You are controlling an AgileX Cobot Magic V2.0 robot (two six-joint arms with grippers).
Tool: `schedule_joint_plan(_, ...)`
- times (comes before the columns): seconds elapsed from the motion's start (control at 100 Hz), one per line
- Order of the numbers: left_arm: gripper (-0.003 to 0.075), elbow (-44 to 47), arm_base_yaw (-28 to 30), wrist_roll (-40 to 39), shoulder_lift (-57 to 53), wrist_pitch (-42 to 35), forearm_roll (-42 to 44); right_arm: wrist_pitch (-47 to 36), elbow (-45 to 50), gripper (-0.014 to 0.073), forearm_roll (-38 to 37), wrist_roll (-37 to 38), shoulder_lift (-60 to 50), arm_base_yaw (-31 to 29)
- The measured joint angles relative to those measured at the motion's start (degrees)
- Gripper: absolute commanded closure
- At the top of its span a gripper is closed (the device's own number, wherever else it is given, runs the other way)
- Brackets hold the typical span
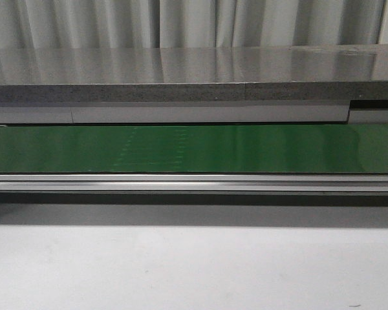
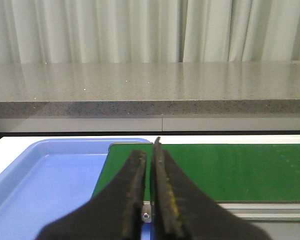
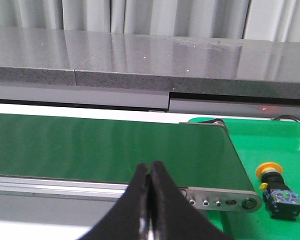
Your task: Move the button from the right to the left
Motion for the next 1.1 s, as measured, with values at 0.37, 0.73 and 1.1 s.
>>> schedule_joint_plan(0.37,0.0715,0.0,0.0,0.0,0.0,0.0,0.0,0.0,0.0,0.0658,0.0,0.0,0.0,0.0)
schedule_joint_plan(0.73,0.0715,0.0,0.0,0.0,0.0,0.0,0.0,0.0,0.0,0.0658,0.0,0.0,0.0,0.0)
schedule_joint_plan(1.1,0.0715,0.0,0.0,0.0,0.0,0.0,0.0,0.2,-1.5,0.0658,0.0,0.0,0.0,0.0)
